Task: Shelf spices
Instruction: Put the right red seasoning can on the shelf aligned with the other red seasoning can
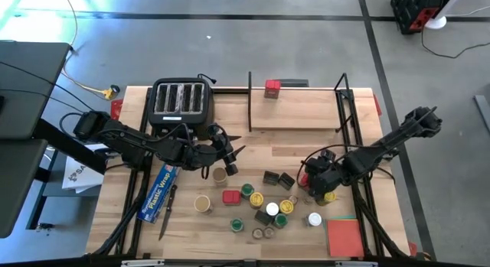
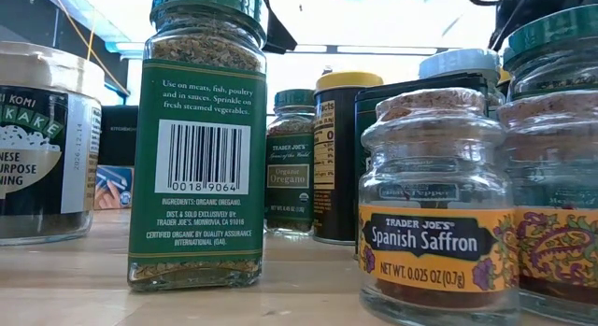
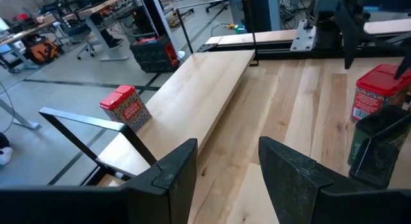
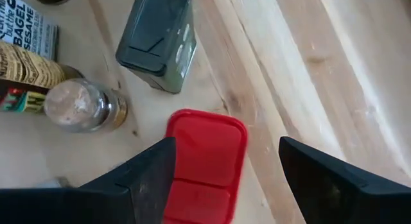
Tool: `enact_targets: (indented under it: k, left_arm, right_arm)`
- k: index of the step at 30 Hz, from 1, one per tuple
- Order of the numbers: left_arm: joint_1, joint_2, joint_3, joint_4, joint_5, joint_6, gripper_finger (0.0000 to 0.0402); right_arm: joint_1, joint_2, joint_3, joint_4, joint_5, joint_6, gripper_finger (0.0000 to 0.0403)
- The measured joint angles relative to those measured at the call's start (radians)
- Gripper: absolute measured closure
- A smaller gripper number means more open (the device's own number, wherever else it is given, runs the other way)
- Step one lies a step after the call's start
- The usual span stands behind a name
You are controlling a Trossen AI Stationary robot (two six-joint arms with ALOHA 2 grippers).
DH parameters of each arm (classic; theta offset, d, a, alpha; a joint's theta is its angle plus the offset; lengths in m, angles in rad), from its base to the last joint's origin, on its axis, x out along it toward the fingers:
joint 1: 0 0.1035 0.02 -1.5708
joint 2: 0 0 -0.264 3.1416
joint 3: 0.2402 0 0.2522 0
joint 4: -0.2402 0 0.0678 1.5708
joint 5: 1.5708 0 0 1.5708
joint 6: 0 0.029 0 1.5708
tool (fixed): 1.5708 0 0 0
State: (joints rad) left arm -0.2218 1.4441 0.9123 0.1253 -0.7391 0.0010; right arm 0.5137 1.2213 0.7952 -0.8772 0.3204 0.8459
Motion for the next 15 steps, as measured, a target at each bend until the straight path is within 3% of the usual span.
enact_targets:
  k: [15]
  left_arm:
    - [0.0, 0.0, 0.0, 0.0, 0.003, -0.009, 0.0241]
  right_arm:
    - [0.052, 0.146, 0.0, 0.022, -0.039, 0.036, 0.0142]
